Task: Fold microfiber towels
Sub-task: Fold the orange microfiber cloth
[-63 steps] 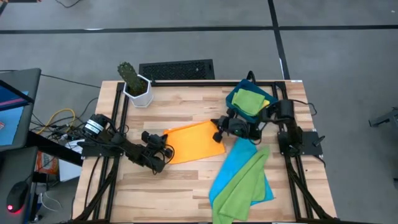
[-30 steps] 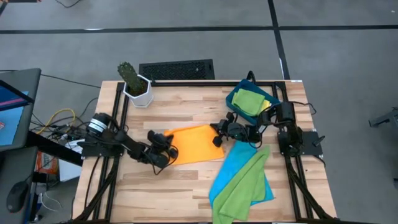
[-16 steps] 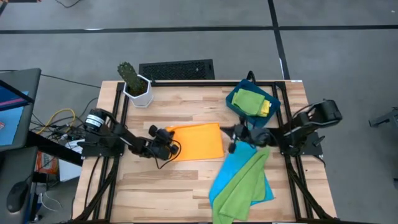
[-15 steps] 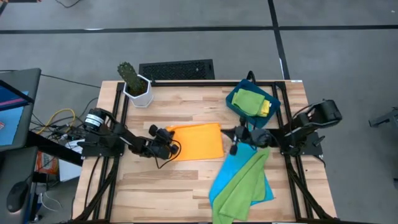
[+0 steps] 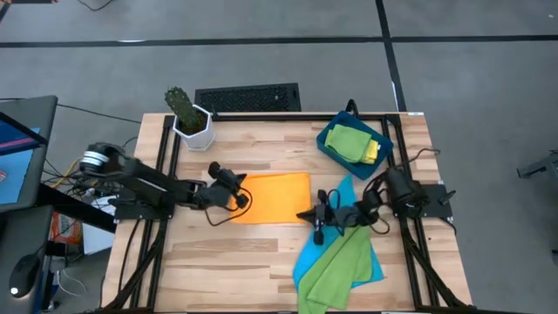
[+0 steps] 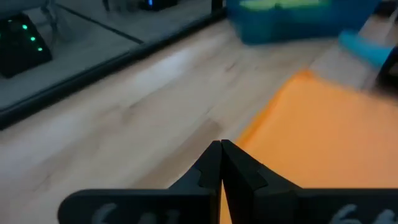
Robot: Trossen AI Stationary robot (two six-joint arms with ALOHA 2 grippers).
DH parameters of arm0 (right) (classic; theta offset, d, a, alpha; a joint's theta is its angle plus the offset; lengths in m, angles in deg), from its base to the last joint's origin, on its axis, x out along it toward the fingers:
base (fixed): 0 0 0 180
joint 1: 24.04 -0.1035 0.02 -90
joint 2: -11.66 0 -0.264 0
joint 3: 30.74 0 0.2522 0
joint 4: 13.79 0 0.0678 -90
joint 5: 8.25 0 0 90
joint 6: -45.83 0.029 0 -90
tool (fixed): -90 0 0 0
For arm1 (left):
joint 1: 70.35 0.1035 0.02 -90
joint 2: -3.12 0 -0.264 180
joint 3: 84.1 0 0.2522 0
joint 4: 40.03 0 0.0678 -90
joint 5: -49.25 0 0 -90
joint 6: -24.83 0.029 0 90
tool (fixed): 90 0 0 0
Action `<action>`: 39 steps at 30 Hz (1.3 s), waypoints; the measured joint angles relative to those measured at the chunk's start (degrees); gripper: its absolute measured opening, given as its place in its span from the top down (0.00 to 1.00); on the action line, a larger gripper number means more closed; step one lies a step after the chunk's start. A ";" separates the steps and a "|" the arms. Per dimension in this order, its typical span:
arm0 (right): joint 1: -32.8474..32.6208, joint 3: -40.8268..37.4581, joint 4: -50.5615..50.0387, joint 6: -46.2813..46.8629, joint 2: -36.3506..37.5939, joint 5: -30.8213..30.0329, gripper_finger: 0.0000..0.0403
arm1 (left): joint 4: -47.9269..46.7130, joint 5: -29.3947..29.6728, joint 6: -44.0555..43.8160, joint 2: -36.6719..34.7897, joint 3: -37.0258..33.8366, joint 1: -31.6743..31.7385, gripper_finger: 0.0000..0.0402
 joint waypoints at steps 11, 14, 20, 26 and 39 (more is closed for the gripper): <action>-0.33 0.60 4.28 1.56 -2.76 -0.76 0.97 | 0.29 6.93 -8.71 4.96 -2.14 -7.72 1.00; -0.04 0.84 3.65 1.65 -2.51 -0.69 0.98 | 4.69 6.53 -8.29 12.53 -1.95 -6.23 1.00; -0.25 0.92 2.48 2.20 -2.38 -0.49 0.97 | 6.43 7.66 -14.64 20.75 -1.87 -0.85 1.00; -0.77 0.88 2.12 1.96 -2.29 -0.61 0.98 | 6.20 5.26 -16.69 22.23 -1.77 1.31 1.00; 12.87 -2.23 -1.70 -11.95 11.67 -4.05 0.97 | 1.46 -0.67 -3.59 0.51 -1.11 0.91 1.00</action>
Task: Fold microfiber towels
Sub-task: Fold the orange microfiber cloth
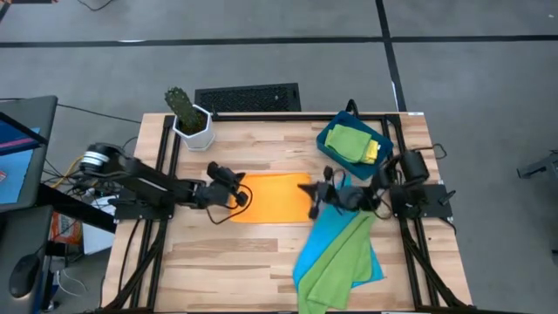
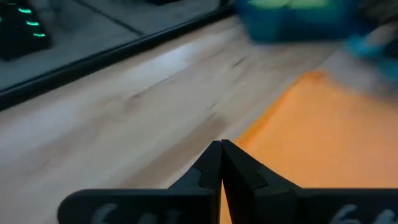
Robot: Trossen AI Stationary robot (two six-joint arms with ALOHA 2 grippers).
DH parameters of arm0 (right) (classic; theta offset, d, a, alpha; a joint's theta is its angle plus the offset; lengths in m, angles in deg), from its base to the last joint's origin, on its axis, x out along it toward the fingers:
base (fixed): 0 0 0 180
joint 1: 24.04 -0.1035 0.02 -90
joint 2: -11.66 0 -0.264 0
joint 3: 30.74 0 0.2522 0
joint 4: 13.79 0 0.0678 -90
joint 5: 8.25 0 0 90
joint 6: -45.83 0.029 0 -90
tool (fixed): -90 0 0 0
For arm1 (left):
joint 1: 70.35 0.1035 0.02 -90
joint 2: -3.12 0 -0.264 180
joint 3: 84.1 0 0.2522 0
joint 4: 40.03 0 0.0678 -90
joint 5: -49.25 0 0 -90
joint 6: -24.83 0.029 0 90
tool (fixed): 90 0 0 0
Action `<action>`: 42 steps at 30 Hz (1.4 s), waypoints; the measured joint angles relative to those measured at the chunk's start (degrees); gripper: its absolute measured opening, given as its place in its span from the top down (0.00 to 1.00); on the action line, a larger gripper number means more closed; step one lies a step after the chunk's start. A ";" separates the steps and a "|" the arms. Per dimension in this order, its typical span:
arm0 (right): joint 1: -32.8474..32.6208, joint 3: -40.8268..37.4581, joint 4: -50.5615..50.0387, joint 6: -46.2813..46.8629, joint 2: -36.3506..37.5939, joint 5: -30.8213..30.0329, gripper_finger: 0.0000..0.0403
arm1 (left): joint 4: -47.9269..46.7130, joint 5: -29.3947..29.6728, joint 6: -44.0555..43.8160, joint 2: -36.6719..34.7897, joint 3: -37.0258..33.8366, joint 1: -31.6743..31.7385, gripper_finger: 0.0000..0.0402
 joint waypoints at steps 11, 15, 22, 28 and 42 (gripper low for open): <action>7.73 4.90 -2.28 9.44 -12.25 3.89 0.97 | -0.69 6.31 -20.03 6.67 -0.30 -16.63 1.00; 6.96 5.44 -1.93 9.77 -13.04 3.76 0.98 | -0.82 8.78 -30.79 15.40 1.32 -21.76 1.00; 5.09 2.21 -3.66 6.45 -4.61 4.14 0.97 | -5.91 10.32 -40.08 26.29 5.09 -23.56 1.00; -3.43 -4.10 -0.98 5.81 7.63 4.65 0.97 | -8.58 9.68 -37.39 25.62 4.90 -23.57 1.00; -15.96 5.88 2.15 13.60 -15.18 2.97 0.98 | -10.73 6.82 -20.01 14.47 6.96 -20.67 1.00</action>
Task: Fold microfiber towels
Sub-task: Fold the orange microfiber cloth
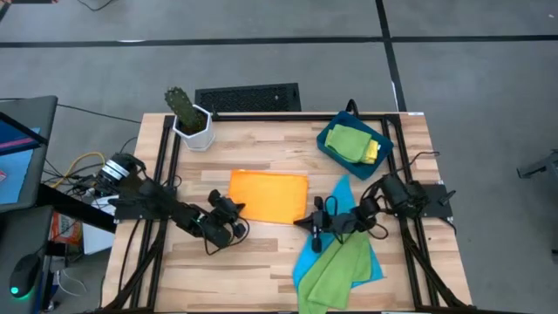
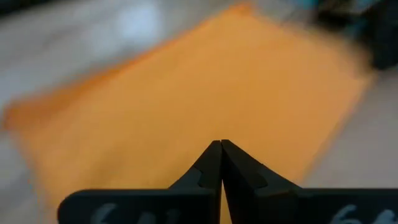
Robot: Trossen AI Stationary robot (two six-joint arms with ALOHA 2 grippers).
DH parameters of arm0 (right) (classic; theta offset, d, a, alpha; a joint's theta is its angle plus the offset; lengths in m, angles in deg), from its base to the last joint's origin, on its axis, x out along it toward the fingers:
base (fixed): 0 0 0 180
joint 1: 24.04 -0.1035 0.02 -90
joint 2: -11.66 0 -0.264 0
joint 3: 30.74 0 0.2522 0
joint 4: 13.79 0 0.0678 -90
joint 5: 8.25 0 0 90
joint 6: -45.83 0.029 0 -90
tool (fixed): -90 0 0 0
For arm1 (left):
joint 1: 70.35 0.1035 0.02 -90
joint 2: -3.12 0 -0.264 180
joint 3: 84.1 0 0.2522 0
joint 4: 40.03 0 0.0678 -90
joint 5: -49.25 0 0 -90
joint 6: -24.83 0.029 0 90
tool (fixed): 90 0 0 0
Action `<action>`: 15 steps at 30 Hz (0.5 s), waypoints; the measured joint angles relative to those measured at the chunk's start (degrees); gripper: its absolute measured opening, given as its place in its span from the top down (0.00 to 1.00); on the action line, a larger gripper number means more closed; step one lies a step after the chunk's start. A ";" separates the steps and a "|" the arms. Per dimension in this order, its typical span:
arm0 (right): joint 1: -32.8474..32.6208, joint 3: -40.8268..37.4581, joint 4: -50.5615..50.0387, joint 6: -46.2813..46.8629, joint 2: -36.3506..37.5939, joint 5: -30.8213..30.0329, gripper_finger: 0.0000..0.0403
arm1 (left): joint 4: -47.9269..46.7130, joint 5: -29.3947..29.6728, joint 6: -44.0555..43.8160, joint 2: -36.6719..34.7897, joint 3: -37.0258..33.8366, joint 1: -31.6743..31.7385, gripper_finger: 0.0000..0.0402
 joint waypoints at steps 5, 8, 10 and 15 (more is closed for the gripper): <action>0.02 -0.96 1.04 0.02 0.06 1.06 0.98 | -1.40 4.94 10.77 -9.42 5.20 -0.20 1.00; 0.06 -1.36 -1.31 -0.02 2.74 1.19 0.97 | 6.88 9.93 17.43 -9.85 7.16 0.02 1.00; 0.00 -1.61 -3.38 -1.24 5.13 -0.07 0.96 | 14.40 9.29 21.00 -6.44 7.26 0.89 1.00; 0.07 -1.73 -11.84 -4.09 12.56 -2.36 0.93 | 32.51 4.19 20.98 10.35 8.37 1.78 1.00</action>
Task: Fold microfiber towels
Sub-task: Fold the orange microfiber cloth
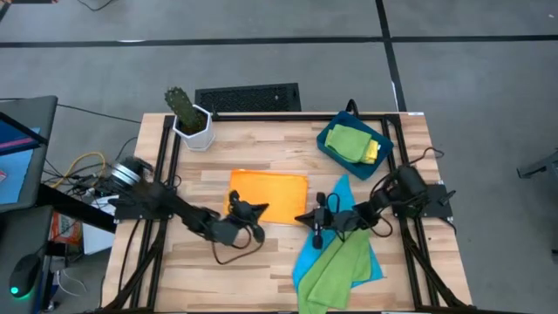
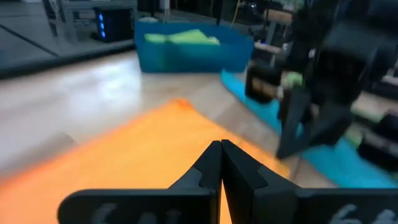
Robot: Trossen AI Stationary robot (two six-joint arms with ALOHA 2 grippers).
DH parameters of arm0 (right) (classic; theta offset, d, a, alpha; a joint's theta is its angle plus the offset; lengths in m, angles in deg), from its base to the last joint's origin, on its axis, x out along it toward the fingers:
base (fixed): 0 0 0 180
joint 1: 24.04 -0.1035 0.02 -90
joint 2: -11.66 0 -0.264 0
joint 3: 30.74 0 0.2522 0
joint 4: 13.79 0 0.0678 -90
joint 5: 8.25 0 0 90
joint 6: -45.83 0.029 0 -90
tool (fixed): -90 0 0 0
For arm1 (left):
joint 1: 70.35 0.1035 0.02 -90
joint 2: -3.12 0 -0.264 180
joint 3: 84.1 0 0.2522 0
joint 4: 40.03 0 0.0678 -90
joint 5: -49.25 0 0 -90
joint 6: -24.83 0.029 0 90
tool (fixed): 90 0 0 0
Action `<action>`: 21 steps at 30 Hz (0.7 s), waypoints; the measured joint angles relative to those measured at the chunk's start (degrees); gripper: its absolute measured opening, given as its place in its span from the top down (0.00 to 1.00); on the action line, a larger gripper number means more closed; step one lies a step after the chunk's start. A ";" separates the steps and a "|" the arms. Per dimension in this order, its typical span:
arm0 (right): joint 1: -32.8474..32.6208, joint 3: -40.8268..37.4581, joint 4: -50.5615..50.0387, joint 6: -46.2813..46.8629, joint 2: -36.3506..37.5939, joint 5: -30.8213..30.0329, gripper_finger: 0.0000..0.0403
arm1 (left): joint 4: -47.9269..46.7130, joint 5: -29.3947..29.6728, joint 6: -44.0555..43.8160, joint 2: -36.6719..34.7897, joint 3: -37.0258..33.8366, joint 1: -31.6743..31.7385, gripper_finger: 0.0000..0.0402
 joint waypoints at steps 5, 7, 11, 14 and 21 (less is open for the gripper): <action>-0.07 0.04 -6.87 -1.73 4.70 -0.76 0.87 | 8.59 1.69 1.51 13.31 8.35 0.00 1.00; -0.07 0.22 -8.45 -1.23 4.97 -0.80 0.86 | 8.33 1.46 3.35 16.74 12.35 0.02 1.00; -0.66 0.21 -11.84 -0.33 4.74 -1.01 0.84 | -0.49 1.65 -1.01 20.60 18.54 -0.06 1.00; -1.42 0.10 -14.23 -0.90 4.38 -1.08 0.83 | -8.49 2.23 -6.69 21.55 20.58 0.15 1.00; -3.23 1.59 -13.90 -5.85 5.36 -0.94 0.83 | -16.33 1.63 -13.82 21.50 20.97 0.17 1.00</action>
